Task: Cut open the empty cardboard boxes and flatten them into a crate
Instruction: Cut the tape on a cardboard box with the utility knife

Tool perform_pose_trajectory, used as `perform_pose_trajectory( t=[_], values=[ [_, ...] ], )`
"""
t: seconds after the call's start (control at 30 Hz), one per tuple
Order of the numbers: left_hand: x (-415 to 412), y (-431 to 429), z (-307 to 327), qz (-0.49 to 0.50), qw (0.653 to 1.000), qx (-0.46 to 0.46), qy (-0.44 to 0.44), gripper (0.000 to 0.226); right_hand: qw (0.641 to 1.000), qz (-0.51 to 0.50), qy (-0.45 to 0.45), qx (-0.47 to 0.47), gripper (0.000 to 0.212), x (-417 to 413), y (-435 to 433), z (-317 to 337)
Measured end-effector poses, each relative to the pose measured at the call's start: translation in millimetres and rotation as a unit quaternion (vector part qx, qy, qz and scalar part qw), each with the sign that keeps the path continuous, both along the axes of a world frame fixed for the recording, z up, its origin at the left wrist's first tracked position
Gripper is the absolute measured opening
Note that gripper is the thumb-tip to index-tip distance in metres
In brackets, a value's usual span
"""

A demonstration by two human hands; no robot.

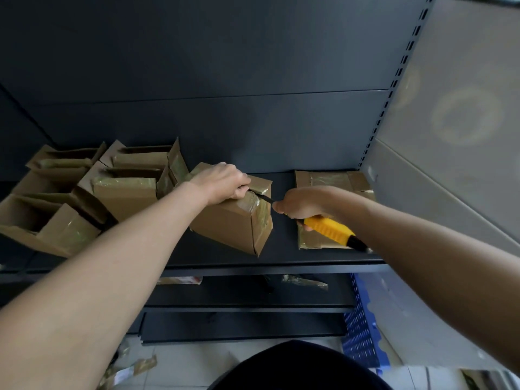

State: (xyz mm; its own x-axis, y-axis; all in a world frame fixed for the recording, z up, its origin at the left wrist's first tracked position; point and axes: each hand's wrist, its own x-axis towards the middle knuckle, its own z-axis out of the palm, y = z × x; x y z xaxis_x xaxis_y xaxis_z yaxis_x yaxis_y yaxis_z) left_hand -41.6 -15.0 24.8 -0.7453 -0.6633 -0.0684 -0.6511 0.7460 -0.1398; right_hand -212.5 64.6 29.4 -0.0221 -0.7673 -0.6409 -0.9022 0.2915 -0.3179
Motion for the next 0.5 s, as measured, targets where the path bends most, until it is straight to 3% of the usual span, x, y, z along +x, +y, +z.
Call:
perform_pose_trajectory(
  t=[0.1,0.23,0.3,0.43,0.5],
  values=[
    [1,4,-2,0.007,1.000,-0.001,0.021,0.025,0.999,-0.004,0.030,-0.029,0.041,0,3,1],
    [2,6,-4,0.045,0.995,0.038,0.079,0.024,0.994,-0.084,0.049,-0.052,0.038,-40,9,12],
    [-3,8,-3,0.072,0.988,0.074,0.115,0.021,0.992,-0.065,0.075,-0.075,0.041,-51,6,13],
    [-7,14,-4,0.199,0.933,0.162,0.253,0.027,0.978,-0.108,0.020,-0.176,0.044,-42,-16,2],
    [-5,17,-10,0.283,0.921,0.058,0.261,0.028,0.971,-0.128,-0.040,-0.197,0.046,-31,-27,-8]
  ],
)
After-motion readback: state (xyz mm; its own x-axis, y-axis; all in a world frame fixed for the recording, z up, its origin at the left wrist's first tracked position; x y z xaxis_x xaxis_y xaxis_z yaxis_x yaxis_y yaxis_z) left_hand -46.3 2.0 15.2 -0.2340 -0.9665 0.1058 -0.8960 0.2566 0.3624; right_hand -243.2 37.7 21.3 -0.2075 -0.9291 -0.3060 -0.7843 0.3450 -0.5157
